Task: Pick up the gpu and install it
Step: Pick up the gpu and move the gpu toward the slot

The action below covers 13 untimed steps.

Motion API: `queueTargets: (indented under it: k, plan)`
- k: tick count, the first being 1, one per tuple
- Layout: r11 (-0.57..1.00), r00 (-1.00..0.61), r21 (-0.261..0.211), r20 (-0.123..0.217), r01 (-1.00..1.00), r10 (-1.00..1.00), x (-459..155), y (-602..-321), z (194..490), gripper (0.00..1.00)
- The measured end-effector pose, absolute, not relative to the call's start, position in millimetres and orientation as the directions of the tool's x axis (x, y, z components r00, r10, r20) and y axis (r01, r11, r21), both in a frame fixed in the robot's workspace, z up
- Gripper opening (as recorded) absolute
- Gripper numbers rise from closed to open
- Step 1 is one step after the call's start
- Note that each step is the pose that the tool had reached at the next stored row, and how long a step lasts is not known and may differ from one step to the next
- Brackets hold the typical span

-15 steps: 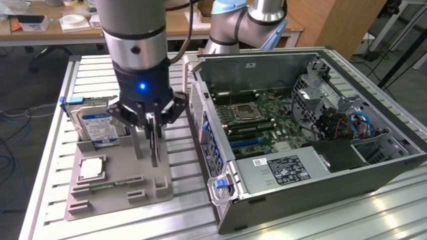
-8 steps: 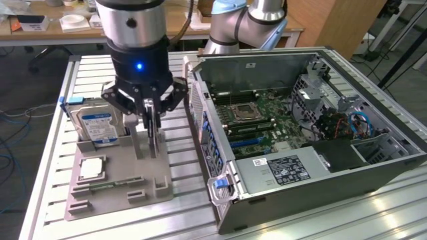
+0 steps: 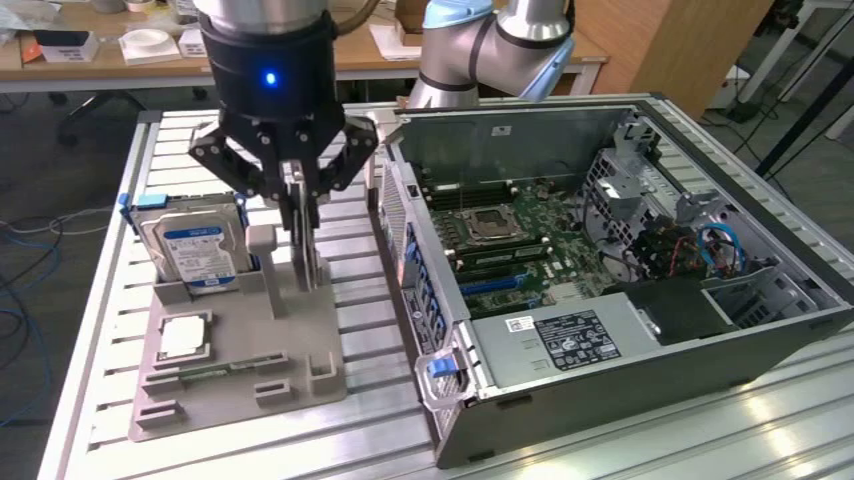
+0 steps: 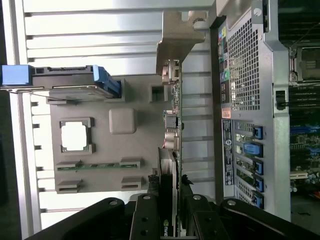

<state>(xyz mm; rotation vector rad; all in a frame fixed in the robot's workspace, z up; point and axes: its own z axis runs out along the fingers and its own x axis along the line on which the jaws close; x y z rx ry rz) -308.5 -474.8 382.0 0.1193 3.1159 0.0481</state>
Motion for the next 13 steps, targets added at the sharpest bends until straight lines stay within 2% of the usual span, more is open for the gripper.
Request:
queueTargets:
  k: [6,13]
  plan:
    - [0.997,-0.997,0.032,-0.022,0.076,0.077,-309,-475,407,0.27]
    - [0.997,-0.997,0.032,-0.021,0.074,0.075,-290,-475,407,0.27]
